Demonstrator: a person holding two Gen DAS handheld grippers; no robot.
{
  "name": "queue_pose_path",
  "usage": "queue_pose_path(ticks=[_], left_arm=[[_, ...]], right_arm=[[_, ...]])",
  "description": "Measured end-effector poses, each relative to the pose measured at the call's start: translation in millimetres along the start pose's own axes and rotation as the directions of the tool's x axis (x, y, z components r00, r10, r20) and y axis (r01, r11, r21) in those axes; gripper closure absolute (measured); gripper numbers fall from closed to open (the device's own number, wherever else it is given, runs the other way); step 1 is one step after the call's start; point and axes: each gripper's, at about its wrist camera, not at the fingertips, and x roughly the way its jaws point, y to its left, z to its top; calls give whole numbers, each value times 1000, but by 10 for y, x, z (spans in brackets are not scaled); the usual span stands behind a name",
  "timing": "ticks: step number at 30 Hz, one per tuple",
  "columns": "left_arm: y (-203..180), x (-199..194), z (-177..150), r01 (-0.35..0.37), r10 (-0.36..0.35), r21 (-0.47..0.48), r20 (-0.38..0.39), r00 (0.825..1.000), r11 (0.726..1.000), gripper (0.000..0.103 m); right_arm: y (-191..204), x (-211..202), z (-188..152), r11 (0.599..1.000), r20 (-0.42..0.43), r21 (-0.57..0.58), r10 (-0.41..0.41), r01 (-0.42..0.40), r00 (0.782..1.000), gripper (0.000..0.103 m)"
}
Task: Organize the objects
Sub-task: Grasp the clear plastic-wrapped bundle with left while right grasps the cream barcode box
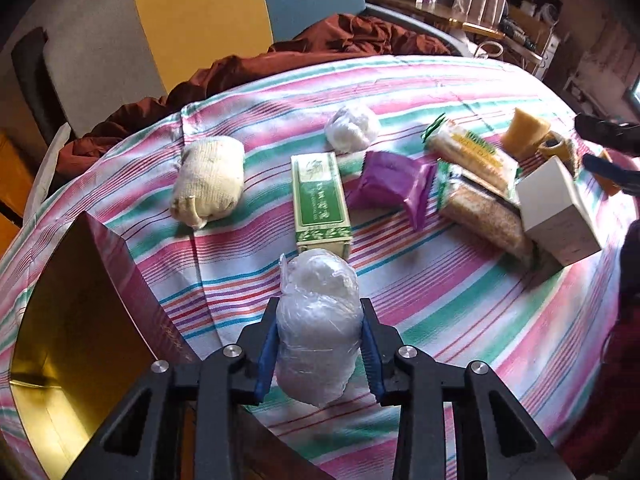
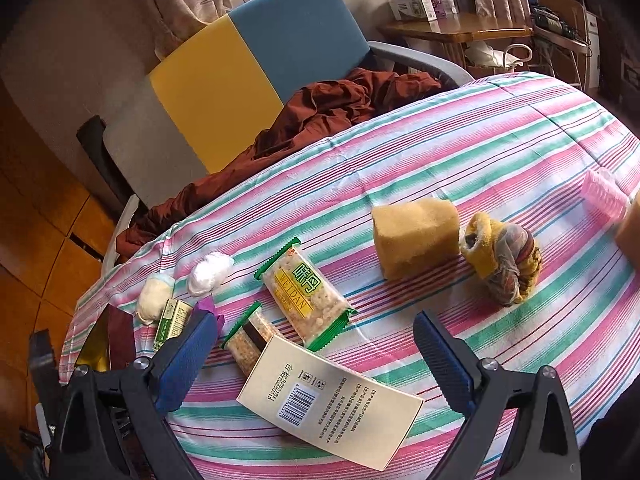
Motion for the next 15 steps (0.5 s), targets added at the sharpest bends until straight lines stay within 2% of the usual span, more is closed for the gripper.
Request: queue_pose_path(ticks=[4,9,12,15], left_arm=[[-303,-280,-181,101,-102,20,56,993,995,66],[-741,-242,-558,153,-156,68,46,987,986,66],[-865,-135,-682,165,-168,55,41,985,985,66],[-869,-23,-697,160,-164,47,72,984,986,66]], right_arm=[[-6,45,-14,1000,-27,6,4,-4,1000,3],[66,122,-63,999,-82,-34,-2,-1,997,3],[192,98,-72,992,-116,-125,-19,5,993,3],[333,35,-86,962,-163,-274,-48,1,985,3]])
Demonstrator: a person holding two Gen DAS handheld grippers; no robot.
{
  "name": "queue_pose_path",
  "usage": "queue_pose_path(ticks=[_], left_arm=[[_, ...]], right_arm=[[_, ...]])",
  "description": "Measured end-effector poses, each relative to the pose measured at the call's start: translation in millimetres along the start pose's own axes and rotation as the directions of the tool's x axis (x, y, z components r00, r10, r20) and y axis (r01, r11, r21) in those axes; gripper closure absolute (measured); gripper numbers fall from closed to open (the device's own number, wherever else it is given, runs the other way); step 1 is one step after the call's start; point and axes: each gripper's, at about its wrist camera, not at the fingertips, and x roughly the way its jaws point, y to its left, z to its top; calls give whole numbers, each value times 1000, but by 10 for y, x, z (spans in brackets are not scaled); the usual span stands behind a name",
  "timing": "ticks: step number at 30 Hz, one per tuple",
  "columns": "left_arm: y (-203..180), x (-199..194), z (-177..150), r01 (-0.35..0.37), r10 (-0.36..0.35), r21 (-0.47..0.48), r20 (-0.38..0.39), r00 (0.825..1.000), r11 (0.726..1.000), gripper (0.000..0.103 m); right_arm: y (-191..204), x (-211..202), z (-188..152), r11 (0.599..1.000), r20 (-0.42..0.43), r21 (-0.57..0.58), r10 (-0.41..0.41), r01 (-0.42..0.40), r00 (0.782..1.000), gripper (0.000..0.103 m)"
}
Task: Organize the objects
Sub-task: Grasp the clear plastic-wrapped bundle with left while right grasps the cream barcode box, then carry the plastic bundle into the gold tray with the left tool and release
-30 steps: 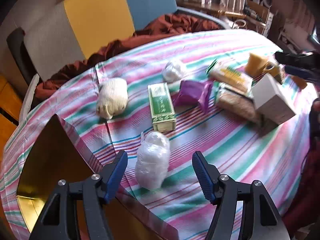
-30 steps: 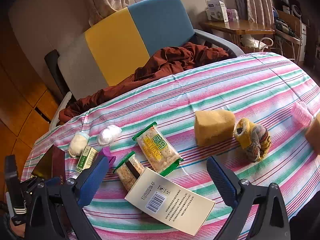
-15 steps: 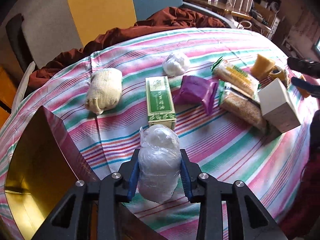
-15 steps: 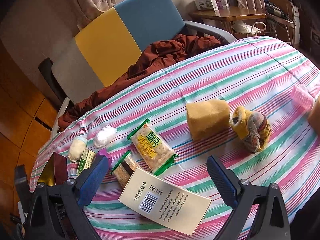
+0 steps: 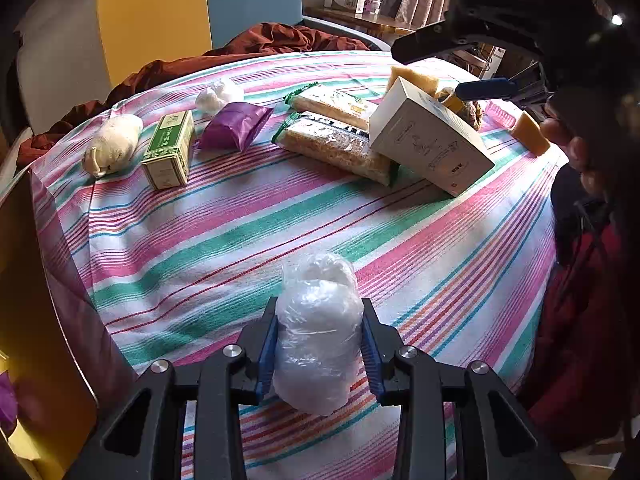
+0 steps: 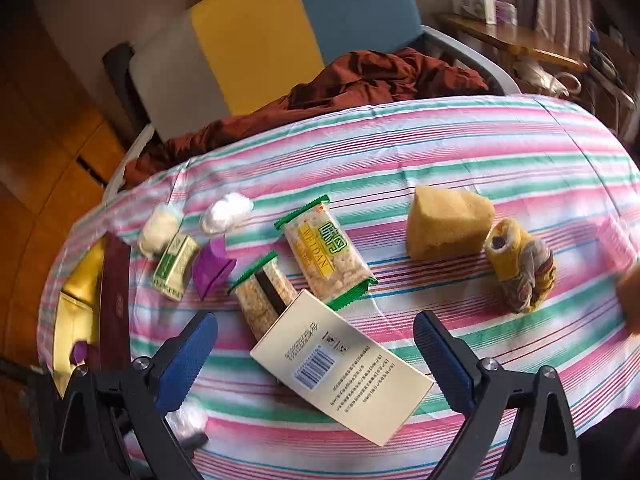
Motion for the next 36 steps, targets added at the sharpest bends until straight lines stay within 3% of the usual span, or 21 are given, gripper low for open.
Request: queue_pose_path(ticks=[4,7,9,13,14,20,26,36], left_arm=[[18,36,17,-5,5,0,34,999,1000,66],[31,63,51,-13,13,-8,36,999,1000,64],[34,79,53,-17,18,-14,41,999,1000,64],[56,105,57,-20,21,-20,56,998,1000,64],[62,105,54,-18,19,-23,58,998,1000,64],[41,79,1,-21,23,-19,86,996,1000,64],[18,70,-42,-41,42,-12,114,993,999,64],[2,65,-61,-65,66,-10,132,989,998,64]], right_arm=[[71,117,-61,989,-98,-139,-73,59,992,3],[87,275,-124,980,-155,-176,-123,96,980,4],[109,347,-156,980,-176,-180,-114,82,978,7],[112,402,-178,982,-173,-158,-129,102,976,50],[131,407,-187,982,-179,-159,-127,98,976,53],[170,419,-241,994,-137,-82,-86,75,987,53],[-10,444,-230,997,-146,18,-70,73,987,53],[56,471,-224,996,-138,-10,-93,92,986,53]])
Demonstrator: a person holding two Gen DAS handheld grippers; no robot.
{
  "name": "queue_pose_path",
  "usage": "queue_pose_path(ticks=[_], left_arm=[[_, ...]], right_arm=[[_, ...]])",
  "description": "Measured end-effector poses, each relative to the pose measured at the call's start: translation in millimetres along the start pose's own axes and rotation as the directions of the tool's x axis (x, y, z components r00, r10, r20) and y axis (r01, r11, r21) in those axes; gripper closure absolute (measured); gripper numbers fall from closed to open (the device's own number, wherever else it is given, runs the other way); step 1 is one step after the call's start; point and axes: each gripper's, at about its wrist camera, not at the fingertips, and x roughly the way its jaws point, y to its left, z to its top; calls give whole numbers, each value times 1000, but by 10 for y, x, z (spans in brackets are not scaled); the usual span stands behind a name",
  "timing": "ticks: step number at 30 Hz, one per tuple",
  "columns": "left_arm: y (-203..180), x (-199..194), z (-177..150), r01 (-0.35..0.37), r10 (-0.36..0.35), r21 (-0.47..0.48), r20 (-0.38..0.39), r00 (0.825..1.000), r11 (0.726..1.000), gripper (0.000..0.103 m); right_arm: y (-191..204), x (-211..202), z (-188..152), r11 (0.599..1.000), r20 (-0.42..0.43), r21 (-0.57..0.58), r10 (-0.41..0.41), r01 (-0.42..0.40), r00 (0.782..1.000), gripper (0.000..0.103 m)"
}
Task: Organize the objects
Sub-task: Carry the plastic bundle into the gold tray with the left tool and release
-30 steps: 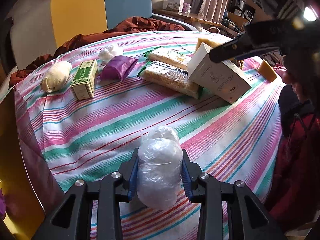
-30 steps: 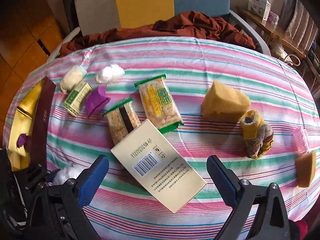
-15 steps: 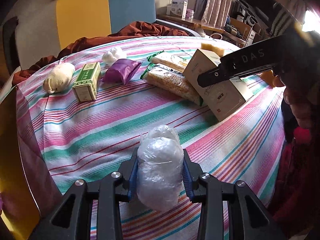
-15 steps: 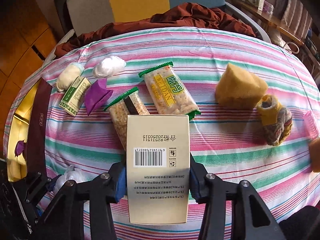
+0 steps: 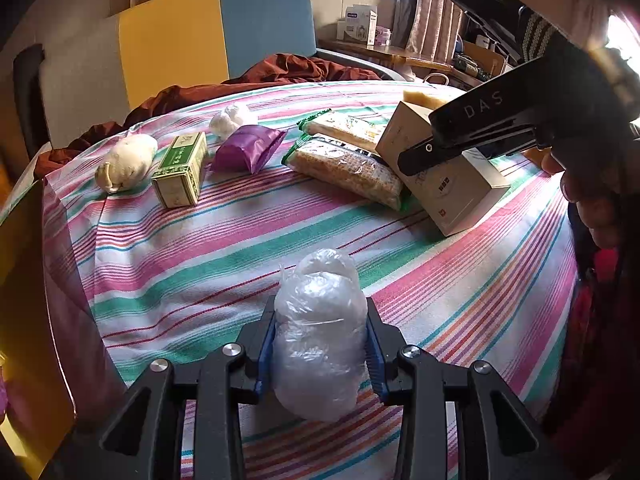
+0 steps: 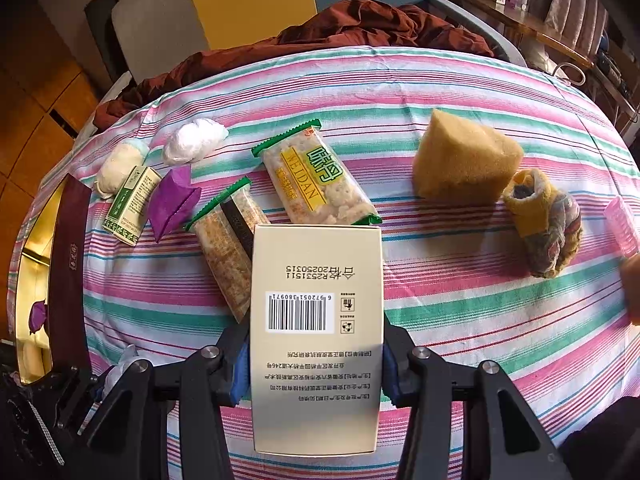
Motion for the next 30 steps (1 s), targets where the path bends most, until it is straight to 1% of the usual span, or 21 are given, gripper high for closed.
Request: queue_pose_path(ticks=[6,12,15,17,24,30], left_arm=[[-14,-25,-14,-6,6,-4,1,1000,1000,66],[28,-83,-26,-6,5,-43,-15,1000,999,67],[64,-150,-29,-23,21,-75,-29,999,997,67],[85,-246,-27,-36,35,-83,-12,999,996,67],[154,-722,71,-56,66,-101,93,993,993,67],[358,-931,49,-76,95,-161,115,989,984,67]], right_arm=[[-18,12,-16,1000,1,0,1,-1,1000,53],[-43,12,-16,1000,2,9,9,-9,1000,53],[-47,15,-19,1000,5,16,10,-10,1000,53],[-48,14,-23,1000,9,20,5,-5,1000,53],[-66,-3,-36,1000,13,20,-7,7,1000,53],[-58,-9,-21,1000,16,20,-20,20,1000,53]])
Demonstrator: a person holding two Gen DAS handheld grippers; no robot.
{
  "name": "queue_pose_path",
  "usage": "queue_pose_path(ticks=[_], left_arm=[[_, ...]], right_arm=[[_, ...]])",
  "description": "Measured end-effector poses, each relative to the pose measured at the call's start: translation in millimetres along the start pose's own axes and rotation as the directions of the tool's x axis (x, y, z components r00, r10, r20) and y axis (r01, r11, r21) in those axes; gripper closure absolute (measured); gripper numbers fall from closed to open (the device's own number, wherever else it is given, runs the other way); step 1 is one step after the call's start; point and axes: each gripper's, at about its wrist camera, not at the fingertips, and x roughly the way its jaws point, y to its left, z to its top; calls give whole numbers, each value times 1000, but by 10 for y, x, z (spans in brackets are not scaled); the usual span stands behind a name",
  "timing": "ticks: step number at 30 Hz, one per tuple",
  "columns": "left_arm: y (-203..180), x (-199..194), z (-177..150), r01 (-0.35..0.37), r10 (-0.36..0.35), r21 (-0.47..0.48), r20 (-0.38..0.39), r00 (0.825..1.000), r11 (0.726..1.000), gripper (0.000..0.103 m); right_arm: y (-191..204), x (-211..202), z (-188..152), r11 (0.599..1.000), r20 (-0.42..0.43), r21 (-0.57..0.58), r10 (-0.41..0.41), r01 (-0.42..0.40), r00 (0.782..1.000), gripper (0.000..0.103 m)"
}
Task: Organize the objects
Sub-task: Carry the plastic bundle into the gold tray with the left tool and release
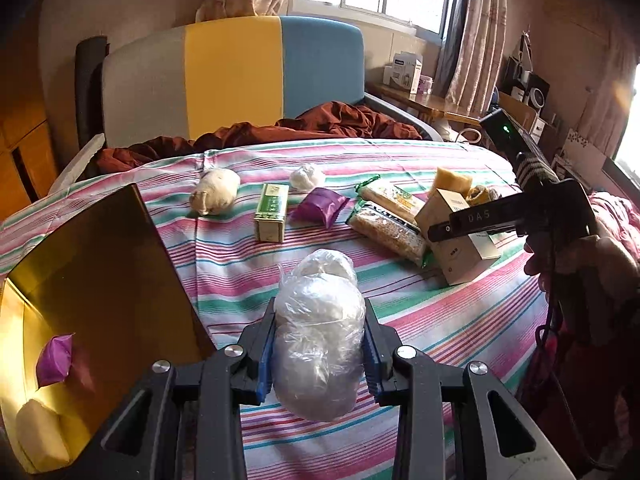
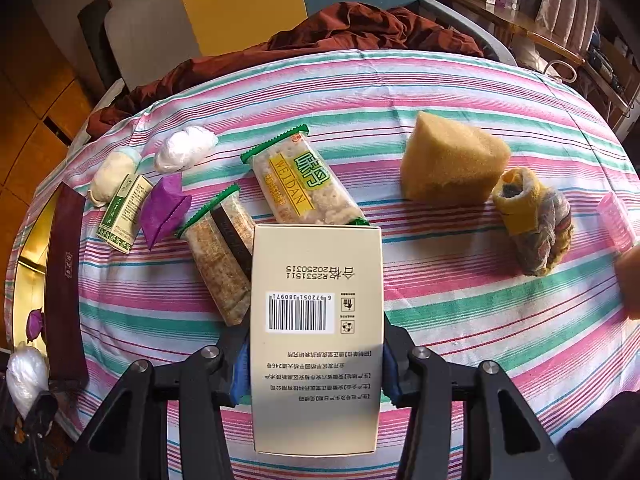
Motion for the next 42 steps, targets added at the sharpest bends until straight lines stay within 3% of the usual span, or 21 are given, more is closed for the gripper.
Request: queue_pose_path(ticks=[6,10,13,16,19,22,30,33,37,40,42], left_arm=[[399,-232,-11,-52,55,-89,30,998,995,67],[849,-428,-40,-125,135,-177,46,990,976,67],[1249,-563,-101,-195,212,-247,46,976,949,67],[1700,-665,-219,-274,296,-326,21,955,905,67],[2108,-732,-360,-308,332,-407,-12,943,860,67],[2344,-745,-460,-349,366,-426,-45,929,835,67],[2666,-574,-567,-412,402,-434,-121,908,801,66],[2680,-512,-561,-424,411,-413,-126,903,806,64],[2705,-521,-609,-427,415,-430,-127,901,796,58],[2684,-557,-645,-432,425,-433,-119,897,791,45],[2657,-601,-668,-426,424,-439,-109,899,791,45]], right_arm=[[6,4,15,1000,4,-2,-16,16,1000,53],[2,-8,14,1000,11,-4,-24,25,1000,53],[18,-36,27,1000,29,-9,-25,26,999,53],[49,-78,31,1000,54,-19,-23,24,998,53],[80,-130,25,999,76,-26,-18,20,997,53],[108,-172,23,999,99,-37,-13,16,995,53],[272,-362,-30,997,167,-66,-14,25,986,53],[409,-475,-35,996,191,-89,2,15,982,53],[727,-701,-17,989,237,-148,50,-15,970,53],[1068,-850,-4,975,262,-217,101,-44,960,53],[1321,-914,-10,961,262,-265,146,-74,954,53]])
